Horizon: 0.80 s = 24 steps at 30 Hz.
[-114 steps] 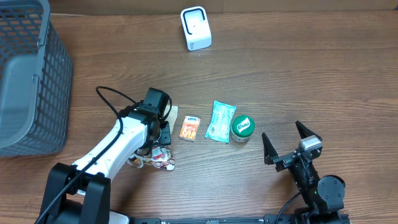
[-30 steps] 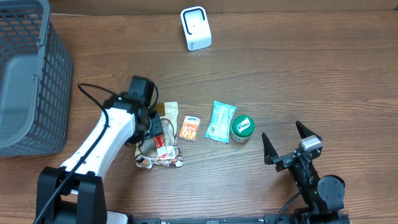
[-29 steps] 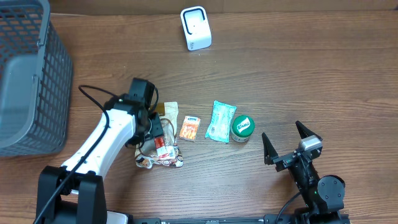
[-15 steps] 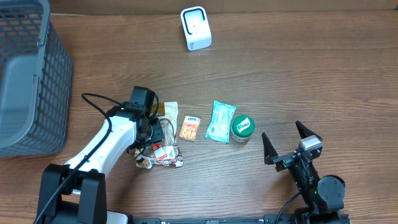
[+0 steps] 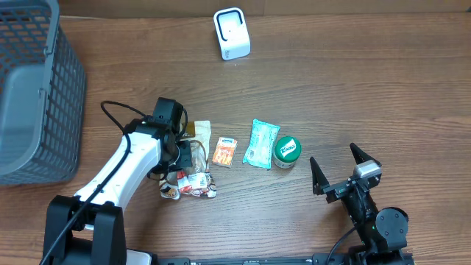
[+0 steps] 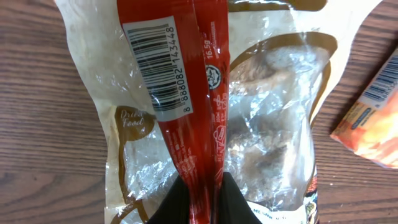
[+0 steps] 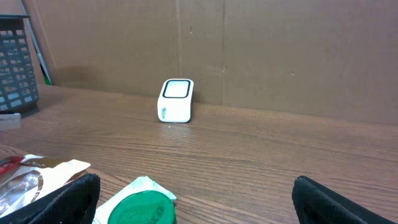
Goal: Scan the item barcode
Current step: 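Release the snack bag beside the orange box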
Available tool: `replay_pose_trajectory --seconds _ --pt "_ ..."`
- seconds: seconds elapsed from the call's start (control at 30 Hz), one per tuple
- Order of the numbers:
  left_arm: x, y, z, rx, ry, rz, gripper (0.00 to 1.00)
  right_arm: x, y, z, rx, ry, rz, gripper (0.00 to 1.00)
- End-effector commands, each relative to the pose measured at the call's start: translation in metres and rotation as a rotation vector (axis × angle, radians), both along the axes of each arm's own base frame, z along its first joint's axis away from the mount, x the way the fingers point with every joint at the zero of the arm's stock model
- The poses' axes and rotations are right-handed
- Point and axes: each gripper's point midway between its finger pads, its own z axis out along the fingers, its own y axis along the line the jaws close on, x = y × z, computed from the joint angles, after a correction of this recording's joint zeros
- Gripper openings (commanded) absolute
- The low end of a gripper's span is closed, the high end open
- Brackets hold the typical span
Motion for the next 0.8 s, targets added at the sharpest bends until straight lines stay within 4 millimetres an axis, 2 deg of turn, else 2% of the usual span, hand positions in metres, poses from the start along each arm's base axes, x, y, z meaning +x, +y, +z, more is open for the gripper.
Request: replay_pose_trajectory --seconds 0.0,0.37,0.67,0.73,0.77 --pt "0.004 -0.002 0.006 -0.006 -0.016 -0.055 0.09 0.001 -0.002 -0.002 0.003 -0.002 -0.008 1.00" --pt "0.005 0.009 0.003 0.064 -0.029 -0.094 0.09 0.001 -0.002 -0.002 0.003 -0.002 -0.008 1.00" --pt "0.001 0.010 -0.011 0.063 -0.038 -0.093 0.08 0.001 -0.002 -0.002 0.003 -0.002 -0.008 1.00" --pt "0.003 0.010 -0.011 0.061 -0.044 -0.093 0.11 0.001 -0.002 -0.002 0.003 -0.002 -0.008 1.00" --pt "0.003 0.010 -0.011 0.061 -0.045 -0.092 0.21 0.001 -0.002 -0.002 0.003 -0.002 -0.008 1.00"
